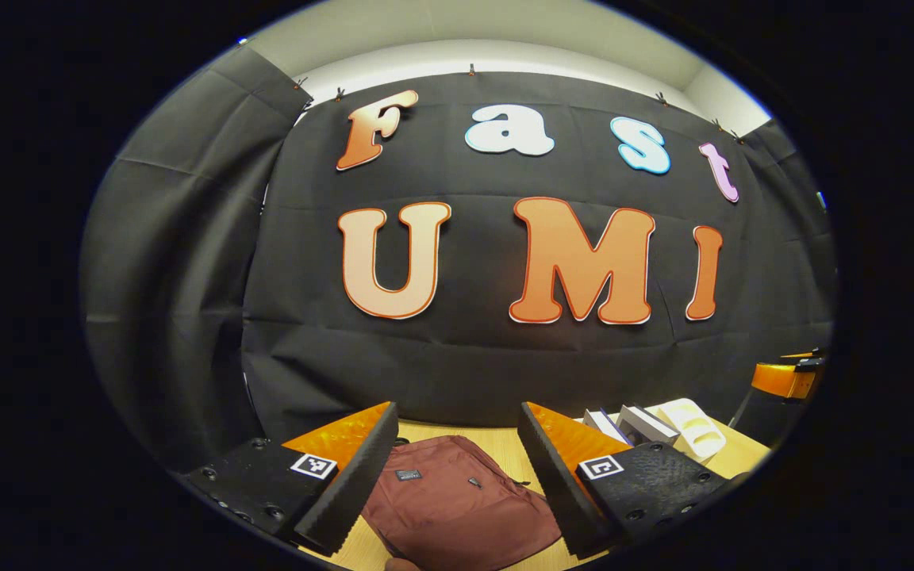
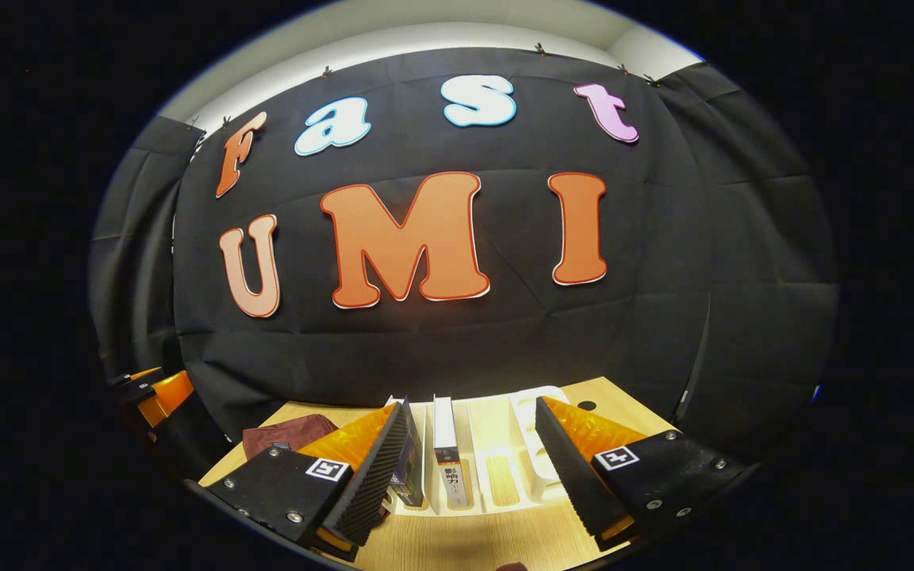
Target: Open the schoolbag, grab two books from the bookshelf and put them into the schoolbag.
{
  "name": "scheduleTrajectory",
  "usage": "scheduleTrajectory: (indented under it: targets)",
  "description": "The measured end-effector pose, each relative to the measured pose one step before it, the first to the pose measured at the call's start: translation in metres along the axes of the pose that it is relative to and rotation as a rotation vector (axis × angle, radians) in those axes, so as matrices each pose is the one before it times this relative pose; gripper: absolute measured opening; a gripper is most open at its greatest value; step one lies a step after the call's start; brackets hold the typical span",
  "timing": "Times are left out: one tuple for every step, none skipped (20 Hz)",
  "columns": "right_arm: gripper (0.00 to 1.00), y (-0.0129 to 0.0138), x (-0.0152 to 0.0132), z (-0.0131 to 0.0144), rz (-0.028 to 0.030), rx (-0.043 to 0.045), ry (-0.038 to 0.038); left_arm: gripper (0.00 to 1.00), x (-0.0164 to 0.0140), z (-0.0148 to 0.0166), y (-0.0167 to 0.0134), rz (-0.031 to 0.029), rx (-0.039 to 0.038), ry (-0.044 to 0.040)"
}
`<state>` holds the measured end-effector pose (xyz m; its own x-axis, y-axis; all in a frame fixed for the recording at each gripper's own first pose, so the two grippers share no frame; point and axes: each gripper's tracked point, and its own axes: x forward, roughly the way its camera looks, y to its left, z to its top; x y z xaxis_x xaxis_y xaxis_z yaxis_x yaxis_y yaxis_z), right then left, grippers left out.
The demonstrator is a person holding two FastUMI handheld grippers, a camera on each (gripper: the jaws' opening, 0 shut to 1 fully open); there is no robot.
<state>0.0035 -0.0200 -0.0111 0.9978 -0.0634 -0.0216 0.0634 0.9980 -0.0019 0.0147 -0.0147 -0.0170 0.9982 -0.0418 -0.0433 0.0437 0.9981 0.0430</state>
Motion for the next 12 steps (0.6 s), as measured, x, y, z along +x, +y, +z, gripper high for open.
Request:
scheduleTrajectory:
  targets:
    - [1.00, -0.00006, -0.00012, -0.00091, -0.00070, -0.00010, -0.00049, 0.95, 0.00123, -0.00081, -0.00039, 0.00017, 0.00149, 0.00036]
    - [1.00, -0.00099, -0.00080, 0.00009, -0.00212, 0.00016, 0.00032, 0.95, 0.00065, -0.00039, -0.00050, -0.00152, 0.00237, 0.00161]
    - [1.00, -0.00150, 0.00057, -0.00072, -0.00189, 0.00114, 0.00121, 0.95, -0.00096, -0.00161, -0.00076, -0.00065, 0.00493, 0.00346]
    - [1.00, -0.00086, -0.00071, -0.00053, -0.00095, 0.00149, 0.00129, 0.95, 0.00095, -0.00096, -0.00066, 0.00073, 0.00720, 0.00390]
    - [1.00, -0.00046, -0.00033, -0.00049, -0.00215, 0.00108, 0.00223, 0.95, -0.00026, -0.00308, 0.00050, -0.00016, 0.00899, 0.00326]
    - [1.00, -0.00075, 0.00049, -0.00124, -0.00218, 0.00035, 0.00317, 0.95, -0.00052, -0.00172, -0.00058, -0.00099, 0.00968, 0.00369]
    - [0.96, -0.00068, -0.00088, -0.00226, -0.00242, 0.00038, 0.00292, 0.95, 0.00015, -0.00286, -0.00186, -0.00319, 0.00999, 0.00344]
    - [1.00, -0.00085, -0.00066, -0.00072, -0.00139, -0.00012, 0.00279, 0.95, 0.00026, -0.00185, -0.00038, -0.00355, 0.01106, 0.00423]
    - [0.96, -0.00118, 0.00029, -0.00171, -0.00351, -0.00030, 0.00321, 0.95, -0.00085, -0.00370, -0.00103, 0.00114, 0.01270, 0.00395]
    - [0.96, -0.00142, 0.00065, -0.00113, -0.00312, -0.00206, 0.00316, 0.95, 0.00074, -0.00269, -0.00075, 0.00180, 0.01270, 0.00243]
    - [0.96, -0.00235, -0.00058, -0.00208, -0.00603, -0.00256, 0.00424, 0.95, -0.00136, -0.00431, -0.00178, -0.00318, 0.01529, 0.00510]
    - [1.00, -0.00090, -0.00065, -0.00178, -0.00332, -0.00237, 0.00407, 0.95, -0.00024, -0.00474, -0.00149, -0.00314, 0.01774, 0.00709]
